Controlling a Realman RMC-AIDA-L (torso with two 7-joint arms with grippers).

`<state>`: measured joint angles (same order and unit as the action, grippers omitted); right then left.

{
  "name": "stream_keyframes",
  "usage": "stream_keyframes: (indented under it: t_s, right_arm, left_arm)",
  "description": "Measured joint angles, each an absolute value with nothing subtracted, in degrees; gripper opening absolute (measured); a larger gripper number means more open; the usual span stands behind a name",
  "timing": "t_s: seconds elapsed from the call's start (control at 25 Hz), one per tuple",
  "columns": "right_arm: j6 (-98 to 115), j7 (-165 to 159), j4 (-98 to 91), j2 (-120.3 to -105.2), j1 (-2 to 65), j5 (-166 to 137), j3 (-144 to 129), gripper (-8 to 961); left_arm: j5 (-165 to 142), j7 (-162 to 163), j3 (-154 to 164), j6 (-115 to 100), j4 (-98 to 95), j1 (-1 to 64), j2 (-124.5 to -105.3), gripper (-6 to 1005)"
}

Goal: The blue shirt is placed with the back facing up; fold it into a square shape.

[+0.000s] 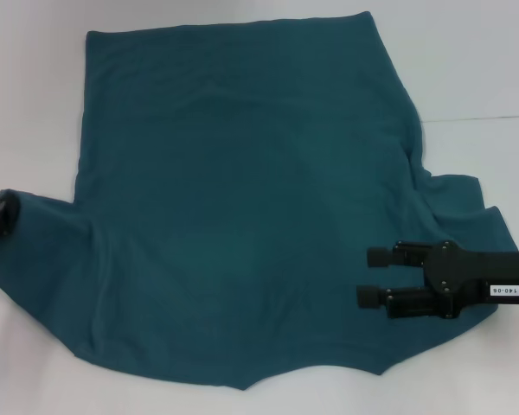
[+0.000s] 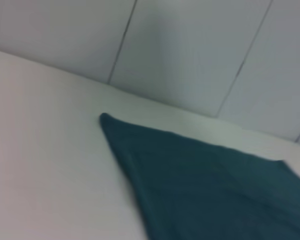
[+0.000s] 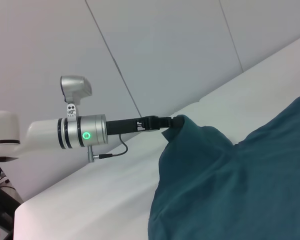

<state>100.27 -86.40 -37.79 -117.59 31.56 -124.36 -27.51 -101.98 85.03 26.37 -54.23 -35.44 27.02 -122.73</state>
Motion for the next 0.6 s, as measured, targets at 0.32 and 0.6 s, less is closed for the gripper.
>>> stream_keyframes:
  t_s: [0.32, 0.6]
  right_arm:
    - [100.3, -86.4, -37.8, -117.73, 31.3, -124.4, -27.5, 855]
    - [100.3, -86.4, -37.8, -117.83, 31.1, -124.4, -27.5, 853]
  left_arm:
    - [-101.6, 87.7, 26.1, -63.6, -36.1, 26.7, -122.96, 3]
    - [-101.0, 88.7, 26.3, -67.1, -35.9, 27.3, -123.02, 3]
